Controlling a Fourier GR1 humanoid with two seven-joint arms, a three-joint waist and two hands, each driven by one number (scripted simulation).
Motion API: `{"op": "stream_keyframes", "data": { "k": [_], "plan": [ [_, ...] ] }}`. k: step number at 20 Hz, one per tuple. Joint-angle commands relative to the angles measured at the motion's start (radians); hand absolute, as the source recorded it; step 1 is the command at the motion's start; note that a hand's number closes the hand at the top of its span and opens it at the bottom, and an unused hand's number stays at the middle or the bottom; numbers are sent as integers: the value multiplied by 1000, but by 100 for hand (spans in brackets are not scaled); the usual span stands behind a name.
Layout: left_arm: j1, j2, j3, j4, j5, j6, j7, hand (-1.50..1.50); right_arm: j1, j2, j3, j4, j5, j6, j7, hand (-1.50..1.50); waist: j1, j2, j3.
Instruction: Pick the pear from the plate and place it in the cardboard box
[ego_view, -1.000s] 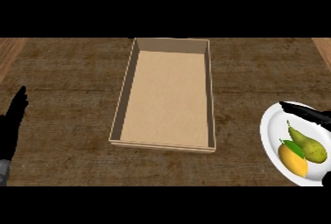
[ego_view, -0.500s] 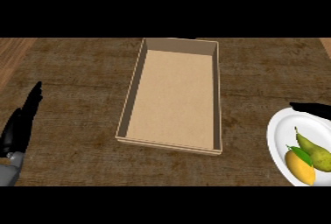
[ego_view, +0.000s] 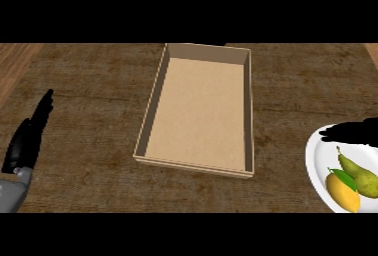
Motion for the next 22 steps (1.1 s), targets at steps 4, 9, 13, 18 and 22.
{"op": "stream_keyframes", "data": {
  "k": [4,9,13,18,22],
  "plan": [
    [1,-33,26,63,-21,15,-33,0,-131,141,108,219,164,56,-134,-150,-25,-6,-1],
    [11,-29,46,46,-25,-4,-14,0,-190,255,131,364,230,-4,-159,-150,-36,-9,-1],
    [19,-55,53,75,-48,6,-35,0,-160,245,131,383,235,-32,-218,-150,-55,-14,-2],
    [40,-46,67,38,-50,-17,-19,0,-188,272,128,431,248,-33,-256,-150,-55,-16,-2],
    [72,-42,64,-29,-67,6,16,0,-198,264,133,439,228,12,-295,-150,-45,-17,-1]
  ]
}}
